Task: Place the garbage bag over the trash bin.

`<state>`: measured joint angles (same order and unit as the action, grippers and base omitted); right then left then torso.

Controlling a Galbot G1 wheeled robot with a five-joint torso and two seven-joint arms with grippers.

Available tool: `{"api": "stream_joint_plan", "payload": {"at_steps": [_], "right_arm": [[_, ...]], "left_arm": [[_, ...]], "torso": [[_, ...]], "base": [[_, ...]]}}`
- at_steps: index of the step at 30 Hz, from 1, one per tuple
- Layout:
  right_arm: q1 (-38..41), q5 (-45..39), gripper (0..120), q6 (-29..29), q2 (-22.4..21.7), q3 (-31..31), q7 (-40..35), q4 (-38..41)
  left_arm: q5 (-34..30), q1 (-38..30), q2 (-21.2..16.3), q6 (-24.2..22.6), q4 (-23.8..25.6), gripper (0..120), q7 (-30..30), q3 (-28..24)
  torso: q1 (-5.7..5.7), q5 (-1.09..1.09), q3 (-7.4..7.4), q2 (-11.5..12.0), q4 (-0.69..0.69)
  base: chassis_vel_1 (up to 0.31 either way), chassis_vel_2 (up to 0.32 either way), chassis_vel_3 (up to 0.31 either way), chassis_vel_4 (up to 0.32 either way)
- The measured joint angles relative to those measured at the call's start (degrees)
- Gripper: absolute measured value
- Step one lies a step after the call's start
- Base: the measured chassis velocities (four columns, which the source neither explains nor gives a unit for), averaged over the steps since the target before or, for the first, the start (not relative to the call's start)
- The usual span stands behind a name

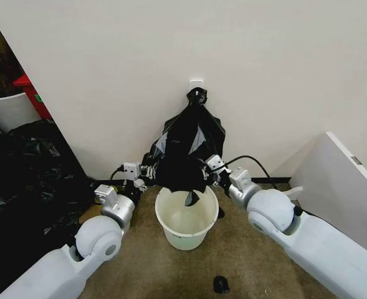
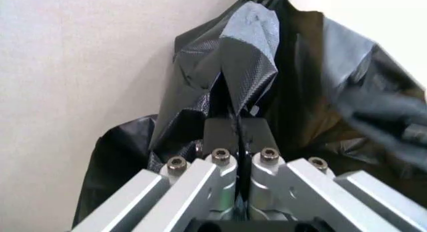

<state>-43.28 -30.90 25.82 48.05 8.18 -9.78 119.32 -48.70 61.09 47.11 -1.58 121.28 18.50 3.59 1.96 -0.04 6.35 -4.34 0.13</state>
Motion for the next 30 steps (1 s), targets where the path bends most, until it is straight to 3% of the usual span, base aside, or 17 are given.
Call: {"api": "stream_joint_plan", "payload": {"at_steps": [3, 8, 17, 23, 30], "right_arm": [[-4.4, -7.6, 0, -5.2, 0.0, -3.5, -4.7, 4.0], [-10.1, -16.8, 0, -6.3, 1.0, -8.6, -11.3, 11.0], [-24.3, -20.1, 0, -4.8, 2.6, -16.2, -13.6, 18.7], [-26.6, -18.1, 0, -8.6, 7.1, -15.2, -13.4, 15.0], [-27.8, -14.9, 0, -11.4, 9.7, -15.0, -11.8, 12.1]], "left_arm": [[-0.1, 2.1, -0.2, -0.1, 2.2, 0, 0.2, 1.0], [-0.5, 5.5, -0.7, -0.5, 5.8, 0, 0.7, 1.9], [-3.6, 10.8, -0.7, -2.2, 10.7, 0, 2.0, 2.0], [-2.2, 12.6, 1.0, -1.1, 7.4, 0, 1.6, 1.7], [-0.8, 9.5, 6.9, 0.1, -0.3, 0, 1.1, -1.7]], "torso": [[0.0, 0.0, 0.0, 0.0, 0.04], [-0.01, 0.0, -0.01, 0.0, 0.0], [-0.01, 0.01, -0.01, 0.0, 0.03], [-0.01, 0.01, -0.01, 0.0, 0.0], [0.0, 0.0, 0.0, 0.0, 0.0]], "base": [[0.0, 0.0, 0.0, 0.0], [0.0, 0.0, 0.0, 0.0], [0.0, 0.0, 0.0, 0.0], [0.0, 0.0, 0.0, 0.0], [0.0, 0.0, 0.0, 0.0]]}}
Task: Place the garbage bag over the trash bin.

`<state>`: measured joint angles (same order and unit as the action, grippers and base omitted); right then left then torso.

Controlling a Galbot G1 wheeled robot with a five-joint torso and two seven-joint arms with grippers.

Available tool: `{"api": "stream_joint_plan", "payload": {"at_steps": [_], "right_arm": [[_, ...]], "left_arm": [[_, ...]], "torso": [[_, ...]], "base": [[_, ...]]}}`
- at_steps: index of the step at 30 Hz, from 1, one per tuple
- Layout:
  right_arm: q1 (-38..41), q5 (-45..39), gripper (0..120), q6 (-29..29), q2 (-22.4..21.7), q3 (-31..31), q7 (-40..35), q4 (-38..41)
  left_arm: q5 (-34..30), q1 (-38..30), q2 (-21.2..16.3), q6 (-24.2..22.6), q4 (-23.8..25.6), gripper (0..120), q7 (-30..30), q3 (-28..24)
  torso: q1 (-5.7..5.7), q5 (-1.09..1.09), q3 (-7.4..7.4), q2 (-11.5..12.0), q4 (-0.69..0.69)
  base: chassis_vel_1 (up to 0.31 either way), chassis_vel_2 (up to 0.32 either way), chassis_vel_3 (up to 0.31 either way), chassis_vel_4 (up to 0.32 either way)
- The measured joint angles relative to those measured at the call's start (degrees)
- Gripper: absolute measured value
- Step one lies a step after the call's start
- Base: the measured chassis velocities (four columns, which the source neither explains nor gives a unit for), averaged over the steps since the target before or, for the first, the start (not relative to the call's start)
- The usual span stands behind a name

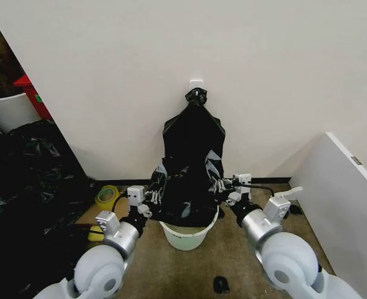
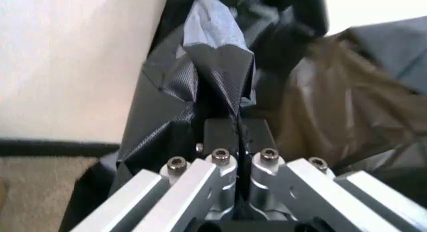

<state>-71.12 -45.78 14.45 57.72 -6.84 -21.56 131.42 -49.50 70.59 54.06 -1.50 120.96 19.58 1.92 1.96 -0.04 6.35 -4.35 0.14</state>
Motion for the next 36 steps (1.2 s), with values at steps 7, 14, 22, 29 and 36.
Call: {"api": "stream_joint_plan", "payload": {"at_steps": [7, 14, 22, 29, 36], "right_arm": [[-4.3, 4.5, 0, -0.3, 2.6, 0.2, -0.9, -3.2], [-4.5, 2.0, 0, 3.2, 5.2, 1.0, -5.8, -6.7], [-7.0, -0.3, 0, 8.8, 4.9, 0.7, -10.0, -3.6], [-8.8, -1.6, 0, 15.0, 4.9, 0.5, -16.4, -3.7], [-8.5, -4.0, 0, 18.6, 5.4, 0.7, -19.6, -4.7]], "left_arm": [[0.9, -1.2, 4.2, 0.3, -5.2, 0, 0.0, -3.4], [-2.7, -2.2, 5.8, -1.4, -7.4, 0, 2.8, -3.3], [-3.4, 1.9, 4.7, -3.2, -4.6, 0, 5.3, -1.6], [-2.9, 5.9, 2.5, -5.6, -0.6, 0, 7.8, 1.3], [-2.7, 7.3, 1.2, -6.6, 0.2, 0, 9.0, 2.6]], "torso": [[0.0, 0.02, 0.0, 0.0, 0.0], [0.0, 0.0, 0.0, 0.0, 0.01], [0.0, -0.02, -0.01, 0.0, 0.0], [0.0, 0.0, -0.01, 0.0, 0.0], [0.0, -0.01, -0.01, 0.0, 0.0]], "base": [[0.0, 0.0, 0.0, 0.0], [0.0, 0.0, 0.0, 0.0], [0.0, 0.0, 0.0, 0.0], [0.0, 0.0, 0.0, 0.0], [0.0, 0.0, 0.0, 0.0]]}}
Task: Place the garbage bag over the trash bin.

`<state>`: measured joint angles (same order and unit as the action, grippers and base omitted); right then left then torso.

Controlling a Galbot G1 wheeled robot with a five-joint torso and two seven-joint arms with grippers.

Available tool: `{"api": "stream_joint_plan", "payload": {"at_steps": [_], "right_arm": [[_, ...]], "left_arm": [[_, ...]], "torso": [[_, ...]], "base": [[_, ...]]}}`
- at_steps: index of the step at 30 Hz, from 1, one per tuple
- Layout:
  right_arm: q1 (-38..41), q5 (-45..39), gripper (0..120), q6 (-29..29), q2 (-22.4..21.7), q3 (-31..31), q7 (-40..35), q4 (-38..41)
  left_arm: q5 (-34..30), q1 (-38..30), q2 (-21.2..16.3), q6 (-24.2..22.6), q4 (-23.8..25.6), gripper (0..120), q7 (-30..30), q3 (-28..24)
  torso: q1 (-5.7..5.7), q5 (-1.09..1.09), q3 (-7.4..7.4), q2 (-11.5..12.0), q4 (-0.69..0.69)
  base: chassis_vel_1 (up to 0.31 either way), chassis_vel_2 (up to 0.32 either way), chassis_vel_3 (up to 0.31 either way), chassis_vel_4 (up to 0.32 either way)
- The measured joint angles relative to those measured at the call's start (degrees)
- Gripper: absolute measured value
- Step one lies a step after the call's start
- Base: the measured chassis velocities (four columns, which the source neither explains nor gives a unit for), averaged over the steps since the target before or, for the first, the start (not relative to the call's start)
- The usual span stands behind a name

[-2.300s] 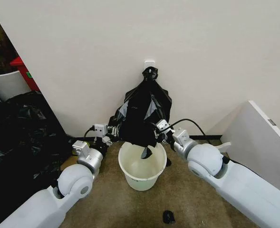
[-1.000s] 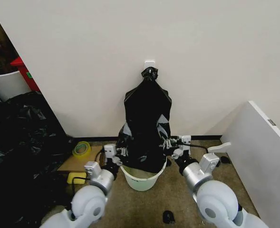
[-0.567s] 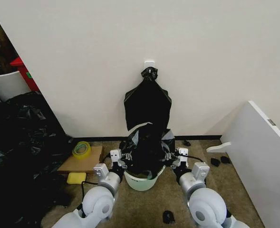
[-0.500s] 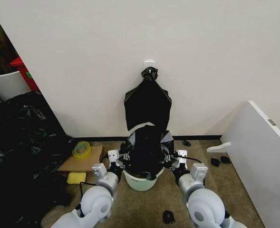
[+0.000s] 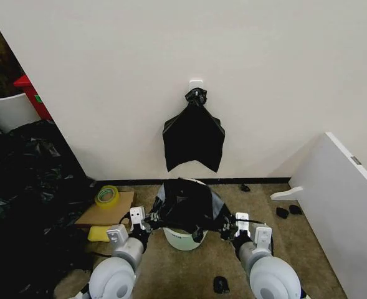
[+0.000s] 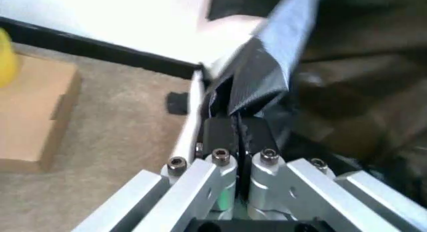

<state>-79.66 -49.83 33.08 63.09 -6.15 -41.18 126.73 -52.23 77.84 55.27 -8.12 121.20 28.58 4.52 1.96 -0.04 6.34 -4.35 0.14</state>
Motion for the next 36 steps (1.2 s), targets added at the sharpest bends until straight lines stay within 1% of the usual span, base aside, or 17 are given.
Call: {"api": "stream_joint_plan", "payload": {"at_steps": [6, 17, 22, 23, 25, 28, 30, 32, 34, 35, 36], "right_arm": [[1.1, -0.8, 0, 1.0, 1.5, 1.0, -0.4, -3.1], [1.2, -0.6, 0, 3.5, 1.5, 1.8, 0.0, -4.1], [1.7, 0.1, 0, 4.8, 1.3, 2.6, 1.2, -5.4], [2.4, 0.4, 0, 5.0, 1.5, 2.8, 2.0, -6.7], [3.0, 0.7, 0, 4.6, 1.7, 2.9, 2.3, -7.6], [4.2, 3.0, 0, 1.9, 2.1, 3.1, 4.0, -9.8], [4.2, 3.8, 0, 1.4, 2.2, 3.1, 4.5, -10.0], [3.1, 5.9, 0, 0.2, 2.0, 3.2, 6.3, -9.5], [1.7, 7.2, 8, -0.1, 1.4, 3.1, 6.9, -8.3], [1.4, 7.5, 11, -0.1, 1.3, 3.1, 7.1, -8.0], [1.4, 7.5, 11, -0.1, 1.3, 3.1, 7.1, -8.0]], "left_arm": [[-0.1, 0.4, -1.2, -0.7, -0.9, 0, 1.3, 0.4], [0.5, 1.0, -3.1, -2.3, -2.3, 0, 1.5, -0.2], [2.9, 0.8, -3.0, -3.0, -4.2, 0, 1.3, -1.5], [4.7, -0.1, -2.5, -3.2, -5.9, 0, 1.1, -2.3], [5.4, -0.7, -2.1, -3.1, -6.7, 0, 1.1, -2.6], [6.6, -2.1, -0.7, -1.7, -9.1, 0, 1.2, -2.8], [6.8, -2.2, -0.5, -1.3, -9.3, 0, 1.3, -2.8], [7.1, -1.3, -0.6, -1.0, -8.5, 0, 1.7, -2.2], [7.2, -0.3, -1.2, -1.2, -6.8, 8, 1.9, -1.5], [7.2, -0.1, -1.4, -1.4, -6.3, 10, 1.9, -1.3], [7.2, -0.1, -1.4, -1.4, -6.3, 10, 1.9, -1.3]], "torso": [[0.0, 0.02, 0.0, 0.0, 0.0], [0.0, 0.01, 0.0, 0.0, 0.01], [0.0, 0.01, 0.0, 0.0, 0.0], [0.0, 0.0, 0.01, 0.0, 0.0], [0.0, 0.01, 0.01, 0.0, 0.0], [0.0, 0.01, 0.01, 0.0, 0.01], [0.0, 0.01, 0.01, 0.0, 0.01], [0.0, 0.01, 0.01, 0.0, 0.0], [0.0, 0.01, 0.0, 0.0, 0.01], [0.0, 0.01, 0.01, 0.0, 0.0], [0.0, 0.01, 0.01, 0.0, 0.0]], "base": [[0.0, 0.0, 0.0, 0.0], [0.0, 0.0, 0.0, 0.0], [0.0, 0.0, 0.0, 0.0], [0.0, 0.0, 0.0, 0.0], [0.0, 0.0, 0.0, 0.0], [0.0, 0.0, 0.0, 0.0], [0.0, 0.0, 0.0, 0.0], [0.0, 0.0, 0.0, 0.0], [0.0, 0.0, 0.0, 0.0], [0.0, 0.0, 0.0, 0.0], [0.0, 0.0, 0.0, 0.0]]}}
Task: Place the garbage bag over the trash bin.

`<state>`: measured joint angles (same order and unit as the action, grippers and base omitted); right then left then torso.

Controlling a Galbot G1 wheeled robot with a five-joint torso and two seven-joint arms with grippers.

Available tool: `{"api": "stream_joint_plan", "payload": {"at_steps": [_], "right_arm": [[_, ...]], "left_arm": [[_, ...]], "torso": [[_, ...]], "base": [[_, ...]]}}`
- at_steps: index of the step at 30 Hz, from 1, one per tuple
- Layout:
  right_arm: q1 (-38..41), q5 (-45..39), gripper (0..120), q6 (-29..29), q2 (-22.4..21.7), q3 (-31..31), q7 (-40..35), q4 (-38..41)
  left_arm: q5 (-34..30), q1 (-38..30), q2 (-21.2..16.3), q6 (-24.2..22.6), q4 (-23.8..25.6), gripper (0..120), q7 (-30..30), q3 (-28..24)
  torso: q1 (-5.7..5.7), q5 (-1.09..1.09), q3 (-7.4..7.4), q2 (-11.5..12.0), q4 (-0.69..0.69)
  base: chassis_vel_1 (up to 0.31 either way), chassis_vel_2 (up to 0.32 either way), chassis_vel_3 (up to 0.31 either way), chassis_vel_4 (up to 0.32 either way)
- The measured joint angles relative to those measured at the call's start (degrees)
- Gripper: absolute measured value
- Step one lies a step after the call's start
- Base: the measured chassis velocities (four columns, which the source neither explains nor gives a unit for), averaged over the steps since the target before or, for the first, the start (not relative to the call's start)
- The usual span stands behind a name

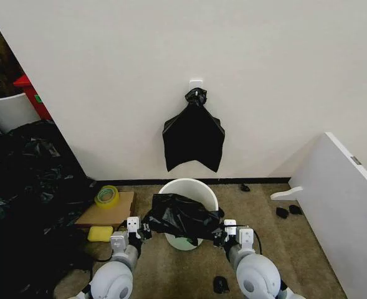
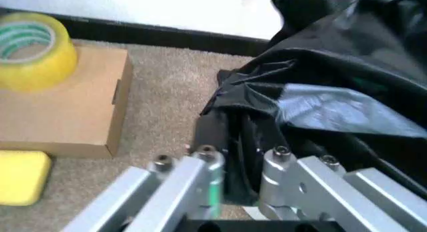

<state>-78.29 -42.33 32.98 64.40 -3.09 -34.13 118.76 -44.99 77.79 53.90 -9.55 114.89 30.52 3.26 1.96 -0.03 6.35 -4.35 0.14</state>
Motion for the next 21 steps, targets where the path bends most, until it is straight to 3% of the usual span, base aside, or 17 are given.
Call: {"api": "stream_joint_plan", "payload": {"at_steps": [8, 10, 21], "right_arm": [[-6.7, 6.4, 46, -2.2, -2.3, -0.8, 3.5, 5.3], [-7.5, 7.5, 50, -2.9, -2.5, -0.9, 4.1, 5.9], [-12.0, 12.9, 90, -10.3, -3.9, -1.7, 9.1, 9.3]], "left_arm": [[2.2, 3.6, -2.2, -2.8, 4.8, 44, 1.9, 2.0], [2.7, 4.0, -2.4, -2.8, 5.0, 50, 1.9, 2.1], [3.8, 8.6, -4.1, 1.1, 8.0, 88, -1.0, 3.0]], "torso": [[0.0, 0.0, 0.0, 0.0, 0.0], [0.0, -0.01, 0.0, 0.0, 0.01], [0.0, 0.0, 0.0, 0.0, 0.01]], "base": [[0.0, 0.0, 0.0, 0.0], [0.0, 0.0, 0.0, 0.0], [0.0, 0.0, 0.0, 0.0]]}}
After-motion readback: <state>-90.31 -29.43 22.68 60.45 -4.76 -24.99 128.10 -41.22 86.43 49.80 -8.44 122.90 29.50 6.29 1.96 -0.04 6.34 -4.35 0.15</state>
